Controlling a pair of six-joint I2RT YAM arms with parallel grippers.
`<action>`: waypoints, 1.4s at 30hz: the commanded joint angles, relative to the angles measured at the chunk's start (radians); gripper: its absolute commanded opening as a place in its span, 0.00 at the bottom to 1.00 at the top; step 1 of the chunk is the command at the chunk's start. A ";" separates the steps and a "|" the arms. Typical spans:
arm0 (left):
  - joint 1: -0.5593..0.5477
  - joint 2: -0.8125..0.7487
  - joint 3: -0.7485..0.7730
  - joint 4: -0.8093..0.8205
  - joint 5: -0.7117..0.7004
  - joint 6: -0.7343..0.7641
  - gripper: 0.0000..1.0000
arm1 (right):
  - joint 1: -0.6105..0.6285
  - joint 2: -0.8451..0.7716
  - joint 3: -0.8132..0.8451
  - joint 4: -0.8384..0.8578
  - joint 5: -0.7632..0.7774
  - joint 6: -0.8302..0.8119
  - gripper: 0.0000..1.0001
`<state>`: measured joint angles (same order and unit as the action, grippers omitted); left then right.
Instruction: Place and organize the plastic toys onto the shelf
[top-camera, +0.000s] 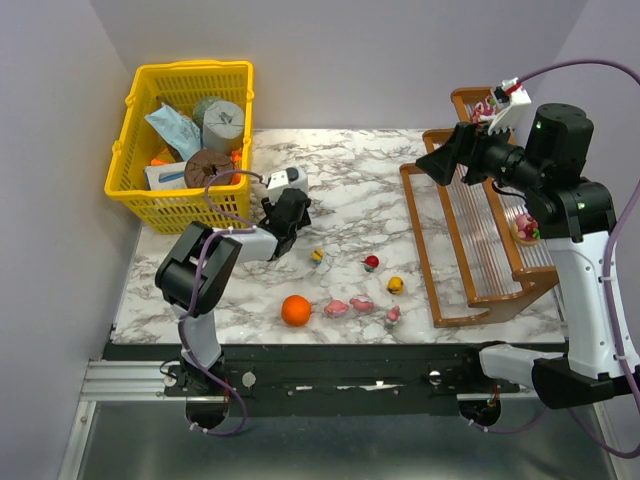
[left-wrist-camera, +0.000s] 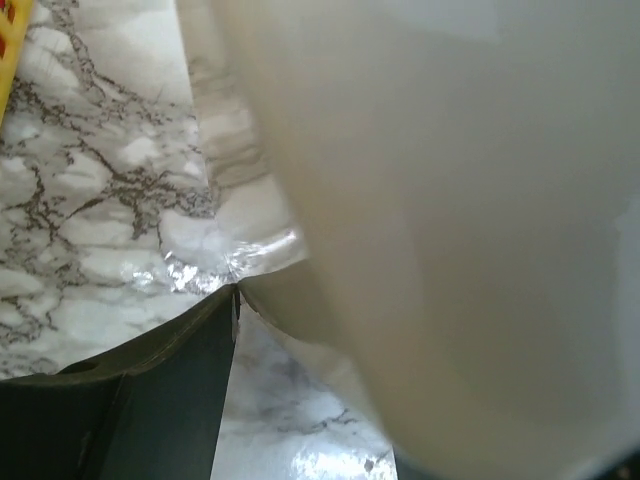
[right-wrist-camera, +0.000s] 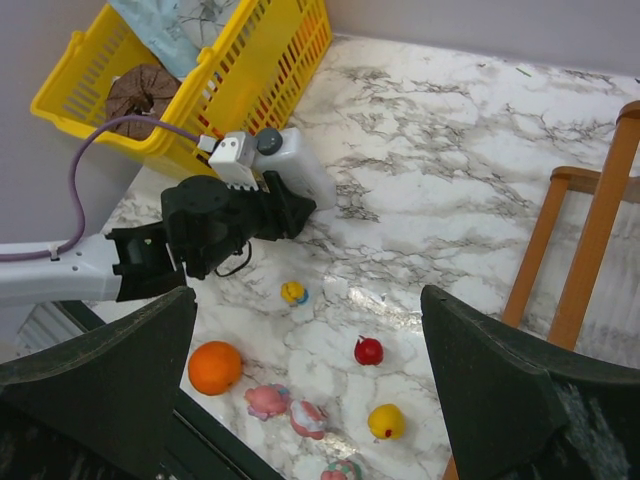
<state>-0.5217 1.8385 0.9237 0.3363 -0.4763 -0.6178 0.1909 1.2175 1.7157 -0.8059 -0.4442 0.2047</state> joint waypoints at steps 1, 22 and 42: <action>0.037 0.053 0.056 0.010 0.028 0.039 0.64 | 0.007 -0.016 -0.005 -0.013 0.028 -0.008 1.00; -0.057 -0.375 -0.152 -0.247 0.220 -0.025 0.89 | 0.007 -0.035 -0.019 -0.095 -0.004 -0.047 1.00; -0.138 -0.880 -0.148 -0.546 0.252 0.131 0.99 | 0.632 -0.104 -0.597 0.303 0.240 -0.129 1.00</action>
<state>-0.6563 1.0321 0.7444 -0.1211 -0.1684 -0.5220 0.6941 1.1175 1.1954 -0.6559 -0.3485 0.1379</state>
